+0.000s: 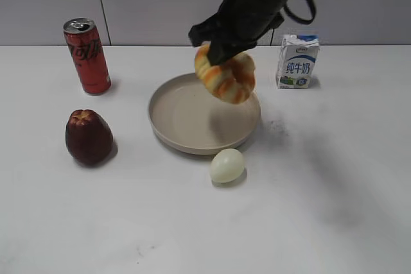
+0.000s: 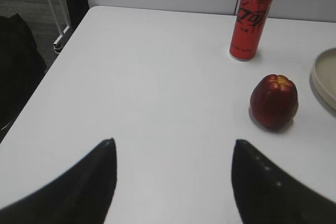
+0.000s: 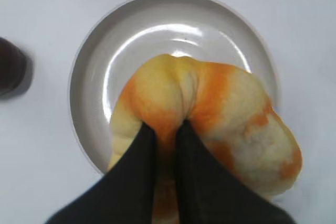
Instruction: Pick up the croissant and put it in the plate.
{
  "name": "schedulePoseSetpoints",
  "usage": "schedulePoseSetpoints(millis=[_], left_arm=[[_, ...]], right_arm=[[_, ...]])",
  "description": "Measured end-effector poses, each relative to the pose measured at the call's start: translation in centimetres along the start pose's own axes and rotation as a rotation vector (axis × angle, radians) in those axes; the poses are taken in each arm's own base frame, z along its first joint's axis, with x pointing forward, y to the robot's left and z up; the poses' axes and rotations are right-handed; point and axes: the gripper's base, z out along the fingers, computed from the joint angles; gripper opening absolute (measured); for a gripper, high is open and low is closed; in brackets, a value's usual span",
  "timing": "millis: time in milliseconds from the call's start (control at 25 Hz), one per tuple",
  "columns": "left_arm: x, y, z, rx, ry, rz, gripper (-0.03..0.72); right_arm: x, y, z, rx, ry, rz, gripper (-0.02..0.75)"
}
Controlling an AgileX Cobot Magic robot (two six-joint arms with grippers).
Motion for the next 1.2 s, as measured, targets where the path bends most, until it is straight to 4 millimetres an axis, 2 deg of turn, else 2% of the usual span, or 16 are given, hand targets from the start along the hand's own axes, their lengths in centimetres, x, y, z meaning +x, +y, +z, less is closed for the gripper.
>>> schedulePoseSetpoints(millis=[120, 200, 280, 360, 440, 480, 600, 680, 800, 880, 1000, 1120, 1200], left_arm=[[0.0, 0.0, 0.0, 0.0, 0.0, 0.0, 0.503], [0.0, 0.0, 0.0, 0.0, 0.0, 0.0, 0.503], [0.0, 0.0, 0.0, 0.0, 0.0, 0.0, 0.503], [0.0, 0.0, 0.0, 0.0, 0.0, 0.0, 0.503], [0.0, 0.0, 0.0, 0.0, 0.0, 0.0, 0.503], [0.0, 0.0, 0.0, 0.0, 0.0, 0.0, 0.503], [0.0, 0.0, 0.0, 0.0, 0.0, 0.0, 0.503], [0.0, 0.0, 0.0, 0.0, 0.0, 0.0, 0.503], [0.0, 0.0, 0.0, 0.0, 0.0, 0.0, 0.503], [0.0, 0.0, 0.0, 0.0, 0.0, 0.0, 0.503], [0.0, 0.0, 0.0, 0.0, 0.0, 0.0, 0.503], [0.0, 0.0, 0.0, 0.0, 0.0, 0.0, 0.503], [0.0, 0.0, 0.0, 0.0, 0.0, 0.0, 0.503]], right_arm=[[0.2, -0.3, 3.1, 0.002, 0.041, 0.002, 0.06], [0.6, -0.7, 5.1, 0.004, 0.064, 0.012, 0.092], [0.9, -1.0, 6.6, 0.003, 0.078, 0.024, 0.209], [1.3, -1.2, 7.8, 0.003, 0.095, 0.031, 0.405], [1.4, -1.3, 8.1, 0.004, 0.097, 0.033, 0.571], [1.3, -1.2, 8.0, 0.004, 0.092, 0.032, 0.607], [0.7, -1.0, 7.3, 0.0, 0.081, 0.023, 0.633], [0.1, -0.7, 6.0, -0.004, 0.087, 0.009, 0.638], [-1.3, 0.0, 2.4, -0.001, 0.066, -0.025, 0.639], [-2.0, 0.4, -1.1, 0.019, 0.05, -0.06, 0.641], [-1.9, 0.4, -6.7, 0.094, 0.059, -0.103, 0.641], [-1.2, -0.3, -12.5, 0.174, 0.027, -0.078, 0.639], [-0.1, -1.1, -16.1, 0.215, -0.016, -0.042, 0.636]])
